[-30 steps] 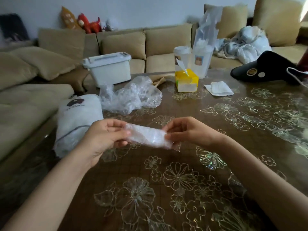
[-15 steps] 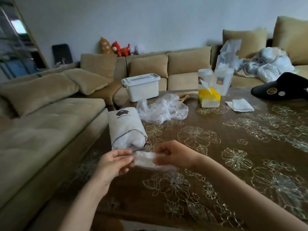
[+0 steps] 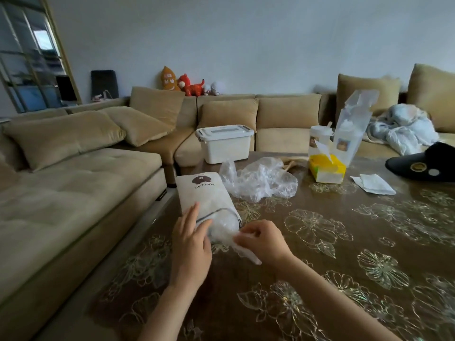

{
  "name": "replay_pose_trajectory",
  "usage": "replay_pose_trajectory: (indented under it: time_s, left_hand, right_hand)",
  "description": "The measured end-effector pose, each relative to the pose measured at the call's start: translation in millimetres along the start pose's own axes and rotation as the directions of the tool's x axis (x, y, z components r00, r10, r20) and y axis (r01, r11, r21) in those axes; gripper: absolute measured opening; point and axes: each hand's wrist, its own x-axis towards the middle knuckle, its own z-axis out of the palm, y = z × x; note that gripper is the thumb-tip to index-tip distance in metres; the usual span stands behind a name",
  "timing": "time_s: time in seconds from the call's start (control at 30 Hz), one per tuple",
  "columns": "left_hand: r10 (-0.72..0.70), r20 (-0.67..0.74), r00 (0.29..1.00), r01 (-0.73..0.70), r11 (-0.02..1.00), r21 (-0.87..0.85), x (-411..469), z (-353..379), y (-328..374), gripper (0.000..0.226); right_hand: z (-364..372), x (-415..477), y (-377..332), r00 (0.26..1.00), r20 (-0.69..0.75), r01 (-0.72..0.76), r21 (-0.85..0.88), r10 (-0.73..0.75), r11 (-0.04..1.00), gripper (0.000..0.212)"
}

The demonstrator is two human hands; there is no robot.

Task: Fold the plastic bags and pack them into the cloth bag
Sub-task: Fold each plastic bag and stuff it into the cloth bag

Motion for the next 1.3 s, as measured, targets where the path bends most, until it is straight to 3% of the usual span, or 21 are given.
replay_pose_trajectory:
  time_s: [0.1, 0.2, 0.27, 0.4, 0.5, 0.77, 0.83, 0.9, 1.0, 1.07, 1.13, 1.2, 1.3]
  left_hand:
    - [0.032, -0.054, 0.998, -0.031, 0.999, 0.023, 7.9, 5.3, 1.5, 0.038]
    - [-0.051, -0.099, 0.994, 0.049, 0.998, -0.027, 12.1, 11.5, -0.6, 0.038]
    - [-0.074, -0.126, 0.989, 0.069, 0.997, -0.047, 14.6, 12.1, -2.7, 0.034]
    - [-0.13, -0.155, 0.979, 0.107, 0.983, -0.147, 19.3, 6.0, -5.7, 0.016]
    - [-0.219, -0.11, 0.97, 0.197, 0.964, -0.176, 18.2, 6.7, -6.0, 0.018]
    - [-0.185, -0.099, 0.978, 0.176, 0.98, -0.094, 12.0, 4.1, 15.8, 0.028]
    - [-0.179, -0.084, 0.98, 0.174, 0.982, -0.069, 10.8, 3.1, 14.9, 0.027]
    - [-0.177, -0.034, 0.984, 0.176, 0.984, -0.035, 8.8, 2.3, 9.3, 0.025]
    - [-0.162, 0.066, 0.985, 0.161, 0.987, 0.015, 3.1, 4.1, -1.1, 0.021]
    - [-0.145, 0.093, 0.985, 0.141, 0.989, 0.05, -0.1, 8.8, -5.0, 0.02]
    - [-0.124, 0.057, 0.991, 0.117, 0.987, 0.11, -2.3, 12.4, -3.6, 0.024]
    - [-0.051, -0.021, 0.998, 0.054, 0.984, 0.169, -4.5, 15.1, 5.3, 0.029]
    - [0.208, -0.015, 0.978, -0.202, 0.964, 0.173, -6.3, 25.2, 21.0, 0.026]
  right_hand:
    - [6.0, 13.2, -4.2, 0.99, -0.075, 0.098, -0.209, -0.116, 0.973, 0.024]
    - [23.4, 29.3, -8.6, 0.987, -0.061, 0.142, -0.074, -0.146, 0.987, 0.011]
    - [35.9, 41.5, -9.7, 0.987, -0.085, 0.147, 0.098, -0.139, 0.984, 0.023]
    - [52.4, 57.4, -15.9, 0.974, -0.225, 0.108, 0.292, -0.042, 0.95, 0.028]
    - [64.4, 65.5, -18.0, 0.954, -0.299, 0.063, 0.285, 0.026, 0.956, 0.044]
    - [80.0, 81.7, -20.2, 0.814, -0.482, -0.24, 0.233, 0.326, 0.942, 0.019]
    - [78.9, 83.2, -17.6, 0.822, -0.452, -0.279, 0.21, 0.346, 0.937, 0.019]
    - [72.8, 86.7, -12.4, 0.888, -0.377, -0.254, 0.075, 0.263, 0.964, 0.022]
    - [46.3, 86.5, -6.4, 0.99, -0.075, -0.116, 0.039, 0.118, 0.993, 0.037]
    - [26.3, 78.5, -1.5, 0.995, 0.088, -0.056, 0.091, 0.048, 0.994, 0.053]
    - [13.1, 69.7, 7.1, 0.996, 0.091, -0.025, 0.085, 0.017, 0.996, 0.056]
    - [5.5, 59.8, 16.5, 1.0, -0.001, 0.002, 0.103, -0.002, 0.995, 0.041]
    - [0.8, 54.5, 31.1, 0.994, -0.111, 0.008, 0.175, 0.012, 0.985, 0.021]
